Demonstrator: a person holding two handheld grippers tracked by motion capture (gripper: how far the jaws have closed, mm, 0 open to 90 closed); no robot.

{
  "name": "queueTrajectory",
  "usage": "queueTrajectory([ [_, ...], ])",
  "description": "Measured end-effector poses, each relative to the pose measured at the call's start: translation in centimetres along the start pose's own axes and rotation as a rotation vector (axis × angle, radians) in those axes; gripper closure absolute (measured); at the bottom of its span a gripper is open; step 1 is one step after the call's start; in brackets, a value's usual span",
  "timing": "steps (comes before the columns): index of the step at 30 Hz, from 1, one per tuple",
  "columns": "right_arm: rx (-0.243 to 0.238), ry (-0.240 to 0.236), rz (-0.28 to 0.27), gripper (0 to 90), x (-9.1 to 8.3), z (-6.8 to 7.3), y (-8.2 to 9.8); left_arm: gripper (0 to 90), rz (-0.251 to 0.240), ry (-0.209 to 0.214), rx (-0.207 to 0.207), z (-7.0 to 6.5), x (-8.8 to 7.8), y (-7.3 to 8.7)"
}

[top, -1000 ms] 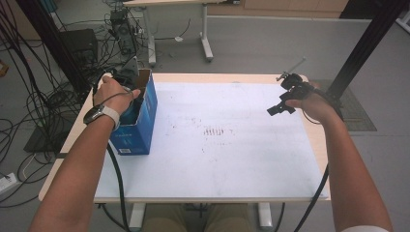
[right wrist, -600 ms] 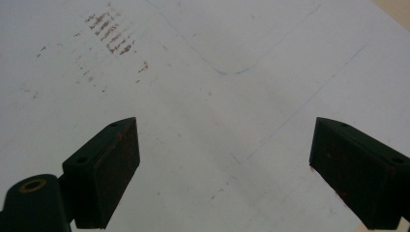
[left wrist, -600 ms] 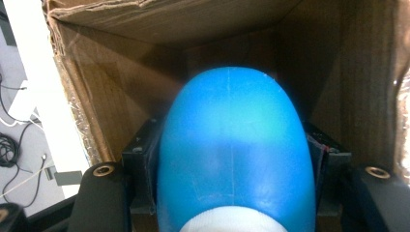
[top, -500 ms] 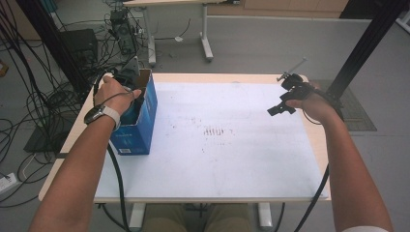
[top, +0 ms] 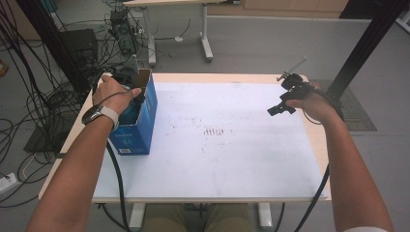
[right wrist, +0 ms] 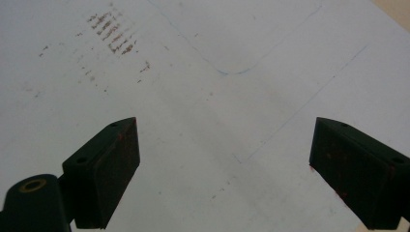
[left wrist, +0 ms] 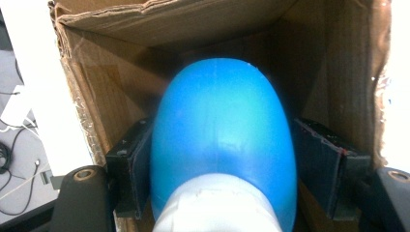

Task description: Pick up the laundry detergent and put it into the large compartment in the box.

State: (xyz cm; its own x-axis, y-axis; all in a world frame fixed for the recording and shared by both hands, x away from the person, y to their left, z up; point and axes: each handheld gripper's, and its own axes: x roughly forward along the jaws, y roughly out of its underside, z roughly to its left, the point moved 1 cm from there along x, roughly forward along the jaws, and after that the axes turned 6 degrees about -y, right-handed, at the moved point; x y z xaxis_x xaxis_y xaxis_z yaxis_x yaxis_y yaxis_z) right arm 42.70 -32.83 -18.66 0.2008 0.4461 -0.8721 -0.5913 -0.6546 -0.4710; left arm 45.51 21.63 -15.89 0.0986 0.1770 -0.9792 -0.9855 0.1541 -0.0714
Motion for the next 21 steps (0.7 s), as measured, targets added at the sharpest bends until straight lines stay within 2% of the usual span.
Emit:
queueTrajectory([
  [5,-0.004,0.0,-0.001,10.7,0.0,0.1,-0.1,27.6,0.004,-0.005,0.011,0.0,-0.3,-0.1],
  [6,-0.002,-0.001,-0.002,10.7,0.0,0.1,-0.1,25.0,0.002,-0.005,0.009,0.1,-0.3,0.0],
  [14,-0.005,-0.001,-0.004,10.7,-0.1,0.3,-0.1,24.5,0.0,0.022,0.009,0.8,-0.8,0.0],
  [21,-0.011,0.0,-0.001,10.7,-0.1,0.4,-0.3,22.1,0.003,0.027,0.033,1.1,-1.4,0.0],
])
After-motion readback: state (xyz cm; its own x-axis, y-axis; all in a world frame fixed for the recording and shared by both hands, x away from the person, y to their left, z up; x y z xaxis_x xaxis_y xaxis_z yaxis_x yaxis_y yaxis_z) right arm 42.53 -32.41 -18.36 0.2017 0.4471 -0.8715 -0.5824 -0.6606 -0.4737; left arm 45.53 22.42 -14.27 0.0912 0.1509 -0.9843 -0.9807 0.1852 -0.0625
